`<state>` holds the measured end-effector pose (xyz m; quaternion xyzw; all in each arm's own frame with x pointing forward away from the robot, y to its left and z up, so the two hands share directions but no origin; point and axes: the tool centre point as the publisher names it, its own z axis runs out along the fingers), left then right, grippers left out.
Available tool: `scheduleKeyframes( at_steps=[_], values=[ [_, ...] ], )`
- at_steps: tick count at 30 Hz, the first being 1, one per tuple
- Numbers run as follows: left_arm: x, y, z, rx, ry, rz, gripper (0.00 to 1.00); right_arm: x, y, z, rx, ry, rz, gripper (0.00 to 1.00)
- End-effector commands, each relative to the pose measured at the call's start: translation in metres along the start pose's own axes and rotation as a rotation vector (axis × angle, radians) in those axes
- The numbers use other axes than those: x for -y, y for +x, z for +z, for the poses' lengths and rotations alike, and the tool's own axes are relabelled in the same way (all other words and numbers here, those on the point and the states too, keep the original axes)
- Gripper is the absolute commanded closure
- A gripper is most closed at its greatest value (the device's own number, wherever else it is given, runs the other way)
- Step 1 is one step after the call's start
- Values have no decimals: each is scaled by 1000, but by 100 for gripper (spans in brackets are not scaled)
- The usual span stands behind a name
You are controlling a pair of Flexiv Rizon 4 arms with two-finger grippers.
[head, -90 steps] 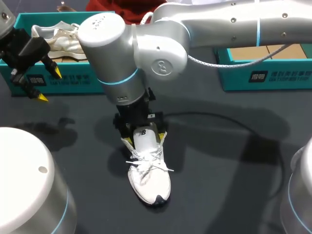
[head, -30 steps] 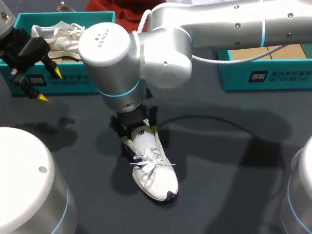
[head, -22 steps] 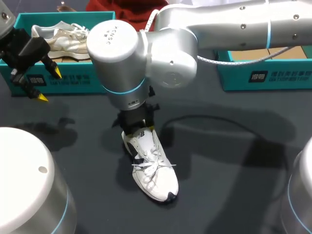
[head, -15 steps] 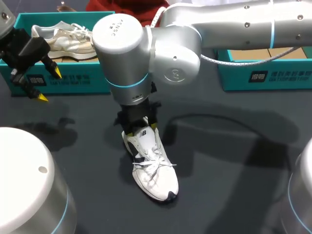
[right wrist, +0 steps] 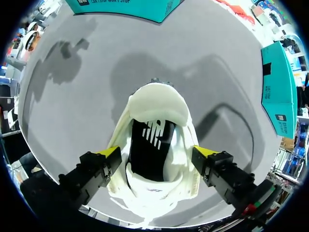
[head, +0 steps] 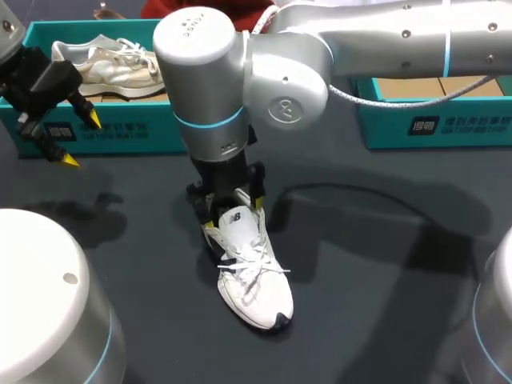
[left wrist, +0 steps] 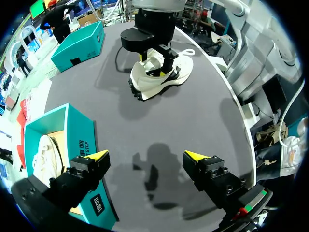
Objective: Take the shoe out of the shoebox, open the shoe tongue, remove and reinsert the insole, then place the shoe into the shoebox
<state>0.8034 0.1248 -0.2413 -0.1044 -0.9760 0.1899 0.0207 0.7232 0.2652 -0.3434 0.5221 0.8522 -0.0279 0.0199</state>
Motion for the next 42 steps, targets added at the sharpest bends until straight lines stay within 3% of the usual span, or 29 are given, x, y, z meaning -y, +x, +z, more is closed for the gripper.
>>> scheduleKeyframes(
  at_steps=[1,8,15,21,27,33,38,42],
  values=[
    [0,0,0,-1,-2,0,0,8,-4,5,-8,-3,19,4],
    [0,0,0,-1,-2,0,0,15,-4,-4,15,-68,56,8],
    [0,0,0,-1,-2,0,0,22,-4,-11,46,-89,107,0],
    [0,0,0,-1,-2,0,0,26,-8,-16,48,-126,151,4],
    [0,0,0,-1,-2,0,0,27,-8,-18,48,-127,142,2],
    [0,0,0,-1,-2,0,0,30,-9,-20,40,-133,154,7],
    [0,0,0,-1,-2,0,0,33,-9,-24,39,-168,168,19],
    [0,0,0,-1,-2,0,0,35,-7,-25,40,-174,171,20]
  ],
)
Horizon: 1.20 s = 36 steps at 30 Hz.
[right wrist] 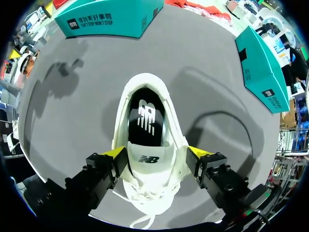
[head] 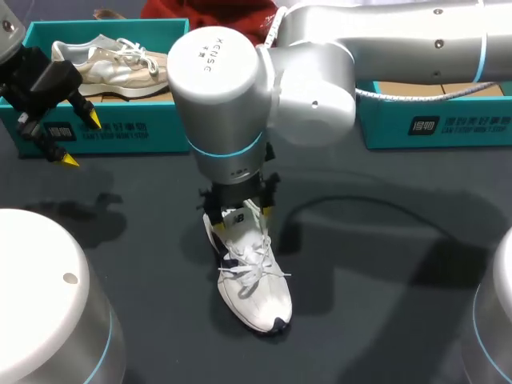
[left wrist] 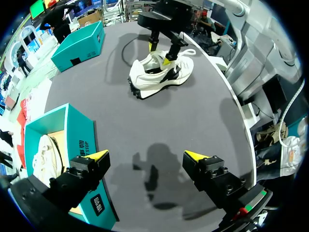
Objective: Take the shoe out of the shoebox, open the shoe tongue, remove and reinsert the insole, then place the shoe into the shoebox
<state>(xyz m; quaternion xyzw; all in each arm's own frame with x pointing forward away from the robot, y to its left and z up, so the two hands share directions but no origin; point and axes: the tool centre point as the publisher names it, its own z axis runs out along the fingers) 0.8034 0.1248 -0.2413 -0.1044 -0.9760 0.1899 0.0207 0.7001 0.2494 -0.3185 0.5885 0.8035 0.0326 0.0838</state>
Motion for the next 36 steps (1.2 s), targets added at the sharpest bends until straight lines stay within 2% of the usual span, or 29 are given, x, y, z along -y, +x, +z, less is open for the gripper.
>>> scheduleKeyframes(
  at_steps=[1,12,22,25,29,36],
  values=[
    [0,0,0,-1,-2,0,0,7,-3,-2,-4,-8,2,20],
    [0,0,0,-1,-2,0,0,16,0,0,-15,11,17,18],
    [0,0,0,-1,-2,0,0,29,-1,-7,-11,9,44,23],
    [0,0,0,-1,-2,0,0,33,0,-12,-4,5,50,29],
    [0,0,0,-1,-2,0,0,40,2,-18,10,2,59,50],
    [0,0,0,-1,-2,0,0,45,7,-34,43,-34,51,57]
  ],
)
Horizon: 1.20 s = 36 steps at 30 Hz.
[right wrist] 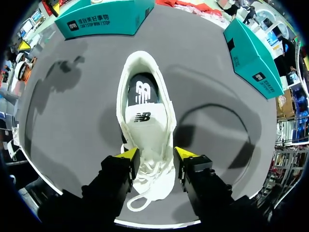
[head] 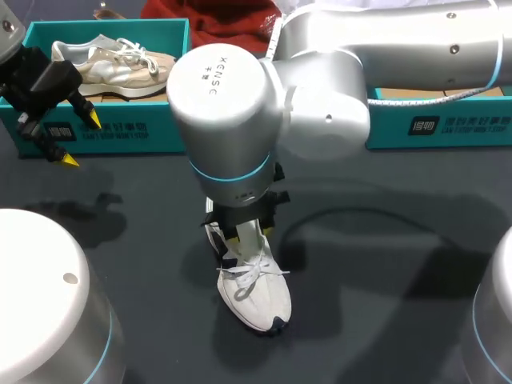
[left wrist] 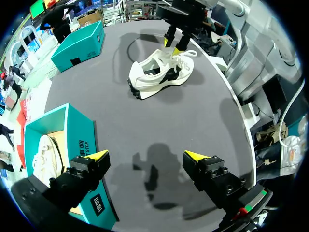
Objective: Take the shoe out of the shoebox, open the shoe tongue, remove and reinsert the insole, then place the shoe into the shoebox
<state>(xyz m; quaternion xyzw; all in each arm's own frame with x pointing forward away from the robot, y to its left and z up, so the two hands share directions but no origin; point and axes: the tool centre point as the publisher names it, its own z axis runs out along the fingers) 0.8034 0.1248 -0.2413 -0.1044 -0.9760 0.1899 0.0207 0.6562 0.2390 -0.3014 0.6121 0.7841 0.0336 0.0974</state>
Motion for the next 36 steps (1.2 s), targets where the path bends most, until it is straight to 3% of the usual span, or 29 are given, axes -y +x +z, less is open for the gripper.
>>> scheduleKeyframes(
  at_steps=[1,18,26,28,36],
  values=[
    [0,0,0,-1,-2,0,0,3,7,-11,17,-28,-22,58],
    [0,0,0,-1,-2,0,0,-36,-4,37,-104,0,-84,67],
    [0,0,0,-1,-2,0,0,-45,5,58,-183,28,-138,74],
    [0,0,0,-1,-2,0,0,-45,6,58,-188,31,-142,76],
    [0,0,0,-1,-2,0,0,-41,1,26,-104,-44,-169,76]
  ],
)
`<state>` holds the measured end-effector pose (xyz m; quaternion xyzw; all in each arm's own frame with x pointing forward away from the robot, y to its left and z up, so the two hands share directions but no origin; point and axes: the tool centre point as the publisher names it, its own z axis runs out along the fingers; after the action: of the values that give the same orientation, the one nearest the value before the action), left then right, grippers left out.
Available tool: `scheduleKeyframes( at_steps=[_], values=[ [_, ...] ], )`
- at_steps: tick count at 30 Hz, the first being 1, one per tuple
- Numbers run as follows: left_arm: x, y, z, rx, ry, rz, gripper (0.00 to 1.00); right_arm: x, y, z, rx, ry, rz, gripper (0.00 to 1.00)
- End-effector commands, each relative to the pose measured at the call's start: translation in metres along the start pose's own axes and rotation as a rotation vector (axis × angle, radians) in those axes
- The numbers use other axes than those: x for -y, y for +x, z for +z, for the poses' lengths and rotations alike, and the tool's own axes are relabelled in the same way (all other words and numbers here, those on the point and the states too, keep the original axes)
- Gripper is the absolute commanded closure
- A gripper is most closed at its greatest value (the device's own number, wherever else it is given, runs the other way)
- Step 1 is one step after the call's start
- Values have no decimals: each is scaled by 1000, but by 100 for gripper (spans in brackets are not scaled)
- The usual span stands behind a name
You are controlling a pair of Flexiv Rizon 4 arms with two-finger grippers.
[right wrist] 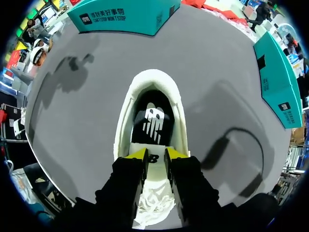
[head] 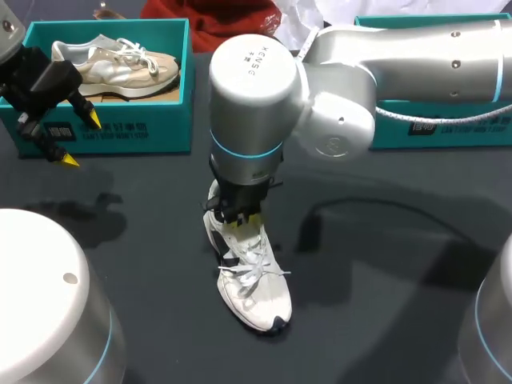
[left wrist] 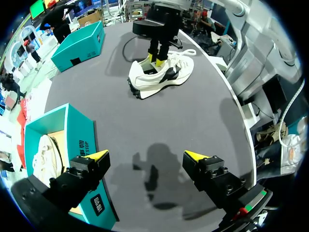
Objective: Take the shoe out of the shoebox, open the shoe tongue, remove and reinsert the insole, then place the shoe into the shoebox
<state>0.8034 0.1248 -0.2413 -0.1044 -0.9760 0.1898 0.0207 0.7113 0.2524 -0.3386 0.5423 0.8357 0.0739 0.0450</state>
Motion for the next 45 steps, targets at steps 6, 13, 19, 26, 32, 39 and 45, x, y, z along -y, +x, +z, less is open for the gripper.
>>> scheduleKeyframes(
  at_steps=[6,13,19,26,32,39,45],
  values=[
    [0,0,0,-1,-2,0,0,2,-5,-3,11,-10,-33,75],
    [0,0,0,-1,-2,0,0,-2,-9,14,-36,16,-48,76],
    [0,0,0,-1,-2,0,0,0,-3,-19,23,-36,-96,75],
    [0,0,0,-1,-2,0,0,-5,-1,-50,48,-46,-247,70],
    [0,0,0,-1,-2,0,0,-18,-4,-55,27,30,-548,12],
    [0,0,0,-1,-2,0,0,-30,-3,-75,-189,26,-899,0],
    [0,0,0,-1,-2,0,0,-30,-3,-75,-189,26,-899,0]
  ],
)
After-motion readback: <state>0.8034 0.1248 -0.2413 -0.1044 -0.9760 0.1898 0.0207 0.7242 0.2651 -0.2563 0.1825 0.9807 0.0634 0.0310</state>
